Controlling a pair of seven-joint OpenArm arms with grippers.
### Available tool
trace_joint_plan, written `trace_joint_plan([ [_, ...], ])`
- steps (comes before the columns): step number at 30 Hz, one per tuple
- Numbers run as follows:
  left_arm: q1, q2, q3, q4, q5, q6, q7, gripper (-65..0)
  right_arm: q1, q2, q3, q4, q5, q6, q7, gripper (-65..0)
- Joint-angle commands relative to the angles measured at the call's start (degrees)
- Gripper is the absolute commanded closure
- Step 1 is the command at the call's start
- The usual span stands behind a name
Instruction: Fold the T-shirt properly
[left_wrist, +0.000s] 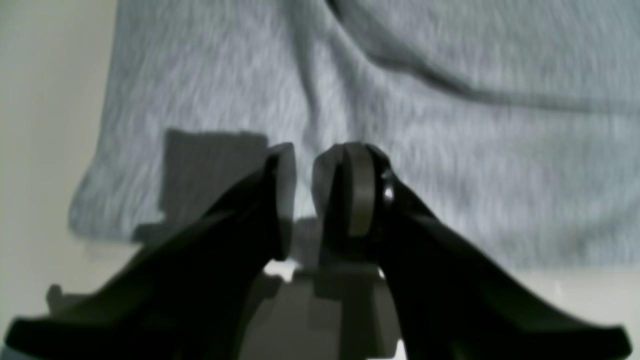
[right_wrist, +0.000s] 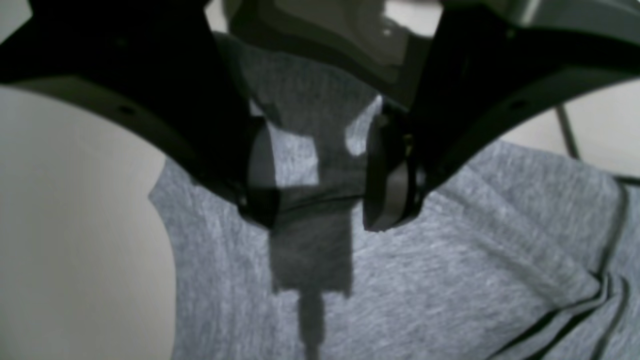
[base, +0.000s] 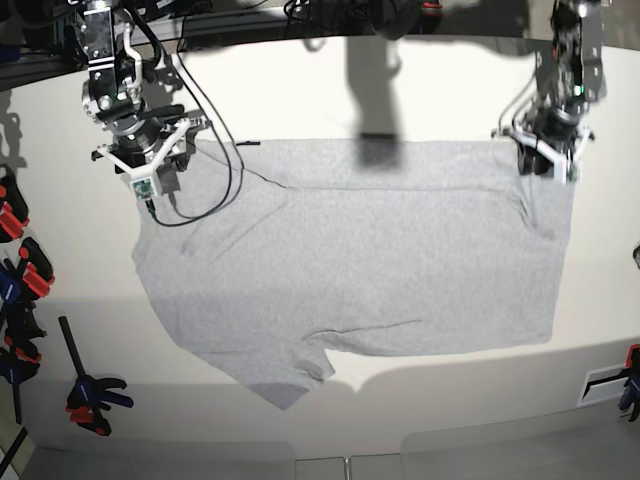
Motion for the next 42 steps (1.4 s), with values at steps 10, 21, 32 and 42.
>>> trace_joint_plan([
  [10,7.1,0.6,0.1,6.4,3.4,0.0,6.4,-14.6,-6.3,0.7,-0.1,5.6,-2.0,1.1,-7.4,-28.8],
  [21,19.7,2.1,0.0,9.7,4.4,0.0,6.3,-14.6,-9.2,3.8,-0.1,5.8,-6.2,1.1,-8.9,-28.8],
  [32,27.8,8.9,0.0,20.4,12.1,0.2,6.4,-14.6,-11.0,5.7,-0.1,5.9,-6.5,1.1,-11.2,-28.8],
  [42,28.6,8.9,-7.2,20.5,12.2,2.8,7.5,-14.6,-17.0,10.5,1.6,6.0,-6.4,-0.4,-11.7,-28.8],
])
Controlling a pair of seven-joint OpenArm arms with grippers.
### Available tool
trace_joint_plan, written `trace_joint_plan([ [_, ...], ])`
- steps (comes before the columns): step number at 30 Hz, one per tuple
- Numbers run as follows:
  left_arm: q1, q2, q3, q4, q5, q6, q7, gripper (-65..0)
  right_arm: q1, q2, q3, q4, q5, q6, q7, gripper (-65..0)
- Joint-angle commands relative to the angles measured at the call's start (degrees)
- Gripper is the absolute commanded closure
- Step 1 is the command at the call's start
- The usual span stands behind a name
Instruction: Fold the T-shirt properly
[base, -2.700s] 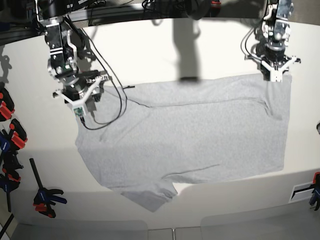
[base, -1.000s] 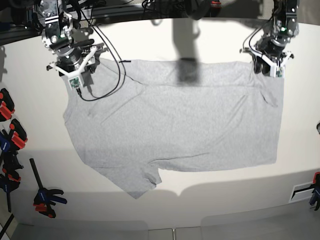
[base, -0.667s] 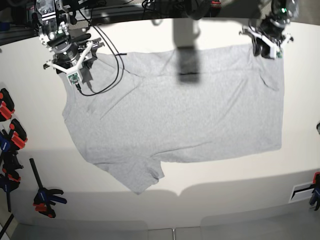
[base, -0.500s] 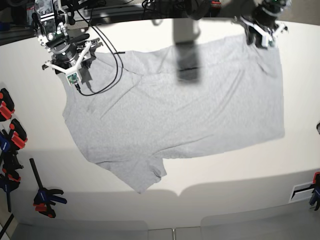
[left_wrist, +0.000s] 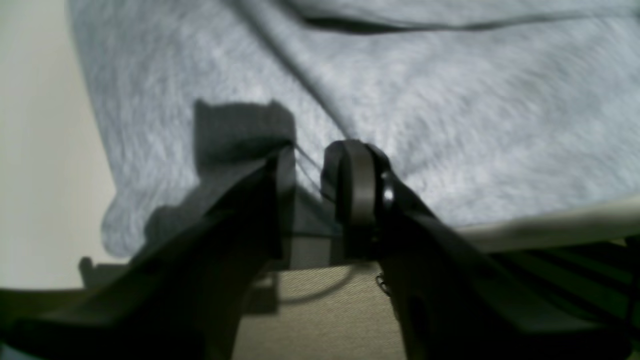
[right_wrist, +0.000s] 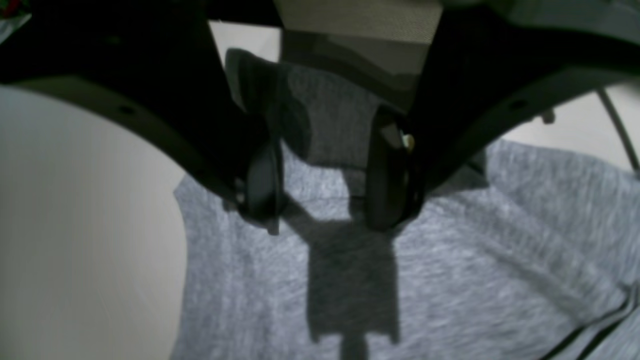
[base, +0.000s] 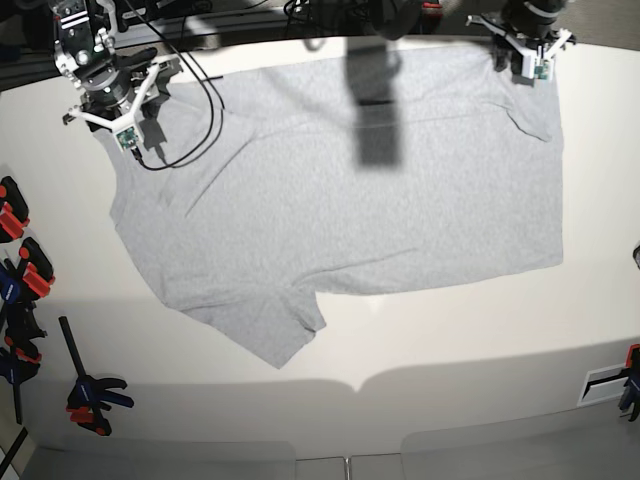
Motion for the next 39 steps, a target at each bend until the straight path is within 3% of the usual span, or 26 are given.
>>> trace_joint_plan([
  [1,1.7,-0.3,-0.8,-0.1,0.2,1.1,2.8,-14.6,-2.1,0.5,0.4,-1.5,-3.0,0.3,-10.4,-28.8],
  [12,2.7,-0.3,-1.2,-0.1,-2.2,0.9,0.4,-14.6,-2.0,0.5,2.1,7.7,-3.3,-0.3,-10.8,-28.8],
  [19,2.6,-0.3,-1.2,1.2,-2.2,1.0,0.5,-14.6,-1.7,0.5,2.1,19.6,-12.4,-7.1,-9.3,-28.8],
  [23,2.6,-0.3,-1.2,4.5,-2.2,0.9,1.0,-14.6,-1.6,0.5,2.1,23.1,-14.5,-7.9,-8.3,-28.8],
  [25,2.6,-0.3,-1.2,7.0,-2.2,0.9,1.3,-14.6,-1.6,0.5,2.1,24.3,-13.8,-5.7,-8.9,-28.8],
  [30,2.6,-0.3,-1.3,11.9,-2.2,0.9,1.3,-14.7,-1.6,0.5,1.0,24.8,-7.0,5.9,-9.6,-28.8],
  [34,2.5,-0.3,-1.3,13.4,-2.2,1.0,1.6,-14.7,-1.6,0.5,-3.2,24.8,-6.2,14.1,-9.7,-28.9],
  [37,2.4,-0.3,-1.3,13.5,-2.2,0.9,2.8,-14.7,-1.6,0.5,-7.6,24.8,-6.5,17.6,-12.2,-28.9],
  [39,2.4,-0.3,-1.2,13.5,-2.2,0.9,2.7,-14.7,-1.6,0.5,-11.1,24.8,-8.7,18.0,-12.9,-28.9],
])
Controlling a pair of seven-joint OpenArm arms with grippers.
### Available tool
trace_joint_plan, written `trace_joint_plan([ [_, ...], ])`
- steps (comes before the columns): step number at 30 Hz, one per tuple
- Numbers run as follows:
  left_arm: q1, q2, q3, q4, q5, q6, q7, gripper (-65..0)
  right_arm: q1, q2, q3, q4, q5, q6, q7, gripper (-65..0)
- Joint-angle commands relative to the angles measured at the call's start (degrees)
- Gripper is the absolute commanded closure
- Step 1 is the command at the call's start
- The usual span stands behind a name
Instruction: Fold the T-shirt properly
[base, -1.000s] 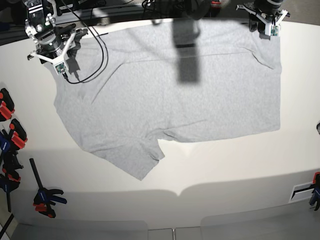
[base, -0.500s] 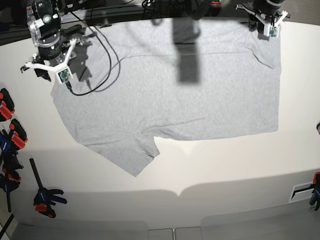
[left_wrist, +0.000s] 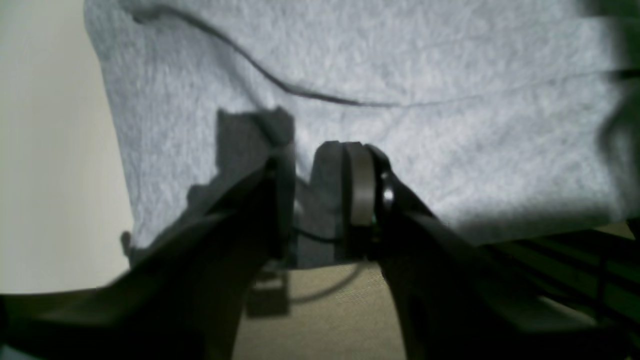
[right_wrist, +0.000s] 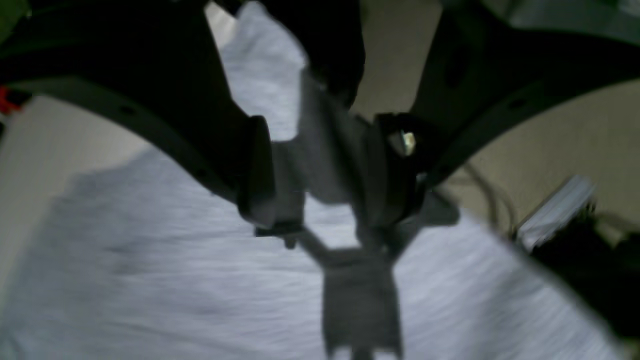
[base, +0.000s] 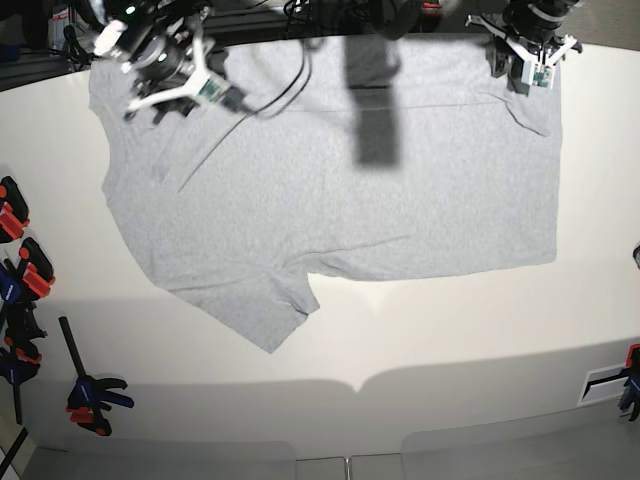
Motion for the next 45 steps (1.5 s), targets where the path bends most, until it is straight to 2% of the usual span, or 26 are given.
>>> trace_joint_plan([
  [1,0.4,-0.3,-0.3,1.0,-0.1,0.0,-1.2,-14.7,0.0,0.6,-1.1,1.0,-0.5,0.4,0.8,-28.9],
  [3,0.4,-0.3,-0.3,1.0,-0.1,0.0,-1.3,-14.7,0.2,0.6,-4.1,1.0,-2.0,-0.4,0.9,-28.8],
  [8,0.4,-0.3,-0.3,1.0,-0.1,0.0,-1.4,-14.7,3.0,0.6,-9.3,0.0,-7.6,-4.7,1.1,-28.8],
  [20,0.3,-0.3,-0.3,1.0,-0.1,0.0,-1.9,-14.7,15.8,0.6,-11.1,-8.4,-7.5,-4.8,0.7,-28.8],
  [31,0.3,-0.3,-0.3,1.0,-0.1,0.0,-3.1,-14.7,26.4,0.1,-11.1,-8.5,3.2,-3.7,2.8,-28.8],
  [32,0.3,-0.3,-0.3,1.0,-0.1,0.0,-3.1,-14.7,26.7,0.1,-11.1,-8.4,4.7,-2.4,0.7,-28.8],
  [35,0.3,-0.3,-0.3,1.0,-0.1,0.0,-2.9,-14.7,26.1,0.6,-11.1,-8.2,10.8,4.1,-8.3,-28.8],
  [38,0.3,-0.3,-0.3,1.0,-0.1,0.0,-2.9,-14.7,23.8,3.1,-11.1,-8.2,16.8,8.6,-12.7,-28.8],
  [42,0.3,-0.3,-0.3,1.0,-0.1,0.0,-3.0,-14.7,21.0,6.2,-11.1,-8.2,16.8,9.3,-12.7,-28.8],
  [45,0.3,-0.3,-0.3,1.0,-0.1,0.0,-3.1,-14.7,21.0,6.5,-11.1,-8.2,14.7,9.1,-10.7,-28.1],
])
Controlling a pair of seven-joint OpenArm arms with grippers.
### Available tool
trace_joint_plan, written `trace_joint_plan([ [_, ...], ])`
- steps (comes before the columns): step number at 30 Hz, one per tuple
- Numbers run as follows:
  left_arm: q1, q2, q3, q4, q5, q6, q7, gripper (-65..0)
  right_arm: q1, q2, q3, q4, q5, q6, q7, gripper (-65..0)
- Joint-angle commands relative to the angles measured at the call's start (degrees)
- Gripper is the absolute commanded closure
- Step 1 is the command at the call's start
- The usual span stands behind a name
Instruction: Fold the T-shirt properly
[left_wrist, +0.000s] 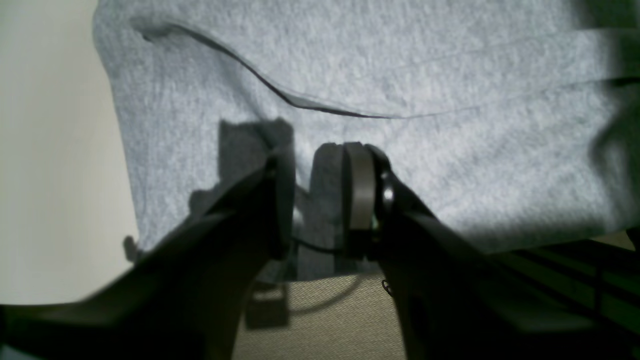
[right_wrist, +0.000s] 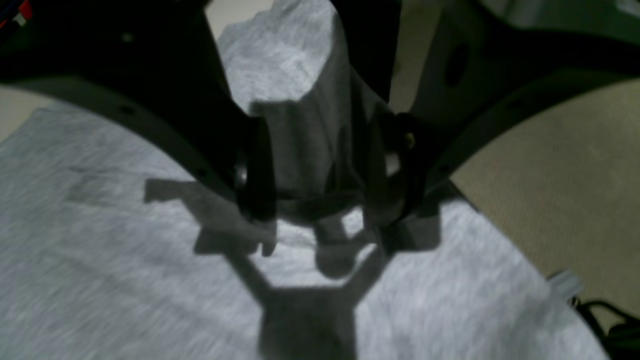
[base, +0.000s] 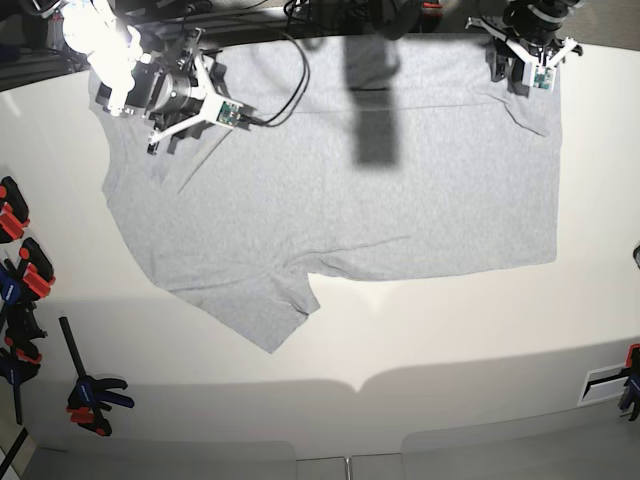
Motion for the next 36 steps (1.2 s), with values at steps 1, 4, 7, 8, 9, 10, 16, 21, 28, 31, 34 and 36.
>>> trace_joint_plan([
  [1,0.5,-0.3,-0.3,1.0,-0.1,0.0,-1.4,-14.7,0.5,0.7,0.5,0.9,0.0,0.4,1.0,-28.1],
  [4,0.2,-0.3,-0.3,1.0,-0.1,0.0,-1.4,-14.7,0.4,0.7,0.5,0.8,3.4,1.0,-1.2,-28.1],
  [7,-0.3,-0.3,-0.3,1.0,-0.1,0.0,-1.4,-14.7,0.5,0.7,0.5,0.9,8.1,1.0,-4.2,-28.1],
  [8,-0.5,-0.3,-0.3,1.0,-0.1,0.0,-1.4,-14.7,0.4,0.7,0.5,0.9,8.3,1.0,-4.1,-28.1],
  [9,-0.5,-0.3,-0.3,1.0,-0.1,0.0,-1.4,-14.7,0.4,0.7,0.5,0.8,8.2,1.0,-4.3,-28.1],
  [10,-0.5,-0.3,-0.3,1.0,-0.1,0.0,-1.4,-14.7,0.5,0.8,0.5,0.8,8.2,1.0,-4.3,-28.1],
  [16,-0.6,-0.3,-0.3,1.0,-0.1,0.0,-1.4,-14.7,0.4,1.0,0.5,0.7,6.3,1.0,-1.6,-22.6],
  [21,-0.6,-0.3,-0.3,1.0,-0.1,0.0,-1.4,-14.7,0.4,1.0,0.5,-1.3,5.0,1.0,-0.6,-22.6],
  [28,-0.8,-0.3,-0.3,1.0,-0.1,0.0,-1.4,-14.7,0.5,1.0,-3.7,-2.4,2.7,1.0,-0.1,-22.1],
  [31,-1.1,-0.3,-0.3,1.0,-0.1,0.0,-1.4,-14.7,0.5,1.0,-5.9,-2.4,-2.9,1.0,3.1,-17.4],
  [34,-1.3,-0.3,-0.3,1.0,-0.1,0.0,-1.4,-14.7,0.5,1.0,-6.8,-2.4,-5.3,0.5,3.2,-15.8],
  [36,-1.2,-0.3,-0.3,1.0,-0.1,0.0,-1.3,-14.7,0.5,1.0,-6.7,-2.4,-5.6,-0.1,2.8,-15.8],
])
